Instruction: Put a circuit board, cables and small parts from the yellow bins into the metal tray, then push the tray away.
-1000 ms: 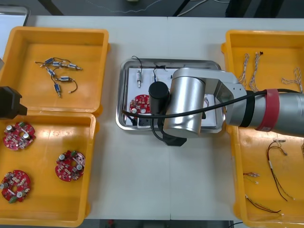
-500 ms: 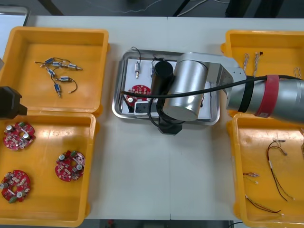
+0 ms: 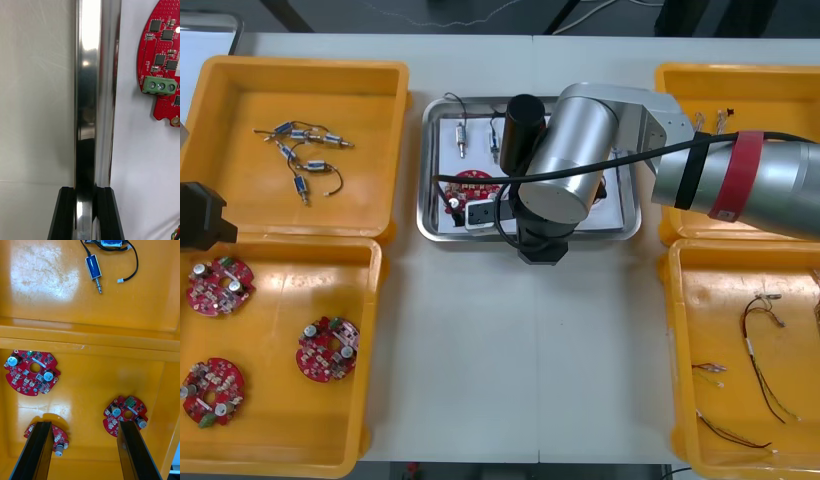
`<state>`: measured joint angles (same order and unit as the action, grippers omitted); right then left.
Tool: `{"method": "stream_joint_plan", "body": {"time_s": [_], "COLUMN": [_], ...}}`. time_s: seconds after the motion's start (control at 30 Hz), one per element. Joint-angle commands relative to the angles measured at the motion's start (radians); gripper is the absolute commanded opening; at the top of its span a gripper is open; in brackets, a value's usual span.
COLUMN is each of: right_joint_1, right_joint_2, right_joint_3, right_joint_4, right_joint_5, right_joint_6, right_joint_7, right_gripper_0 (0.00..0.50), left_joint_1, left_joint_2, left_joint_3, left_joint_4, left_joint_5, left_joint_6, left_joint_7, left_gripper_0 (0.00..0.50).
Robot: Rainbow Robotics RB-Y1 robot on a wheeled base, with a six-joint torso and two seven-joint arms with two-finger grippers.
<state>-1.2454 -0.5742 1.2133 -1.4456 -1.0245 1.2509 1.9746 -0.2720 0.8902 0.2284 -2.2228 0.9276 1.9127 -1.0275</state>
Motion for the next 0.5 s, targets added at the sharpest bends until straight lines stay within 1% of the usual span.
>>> {"method": "stream_joint_plan", "body": {"time_s": [0.03, 0.17, 0.5], "right_joint_1": [-0.077, -0.091, -0.132], "right_joint_2": [0.016, 0.016, 0.025], "right_joint_3": [0.006, 0.006, 0.005], "right_joint_4": [0.033, 0.051, 0.117], "right_joint_5": [-0.051, -0.065, -0.065], "right_joint_6": [-0.007, -0.007, -0.008], "right_joint_7": [0.070, 0.124, 0.152], "right_gripper_0": [0.000, 0.000, 0.000], "left_joint_1": [0.014, 0.014, 0.014], "left_joint_2": [-0.013, -0.013, -0.013], "left_joint_3": [0.029, 0.029, 0.029], "left_joint_4": [-0.028, -0.028, -0.028], "left_joint_5": [-0.004, -0.004, -0.004], "left_joint_6": [0.007, 0.007, 0.007], "left_joint_7": [-0.071, -0.071, -0.071], "left_gripper_0": [0.500, 0.500, 0.500]}}
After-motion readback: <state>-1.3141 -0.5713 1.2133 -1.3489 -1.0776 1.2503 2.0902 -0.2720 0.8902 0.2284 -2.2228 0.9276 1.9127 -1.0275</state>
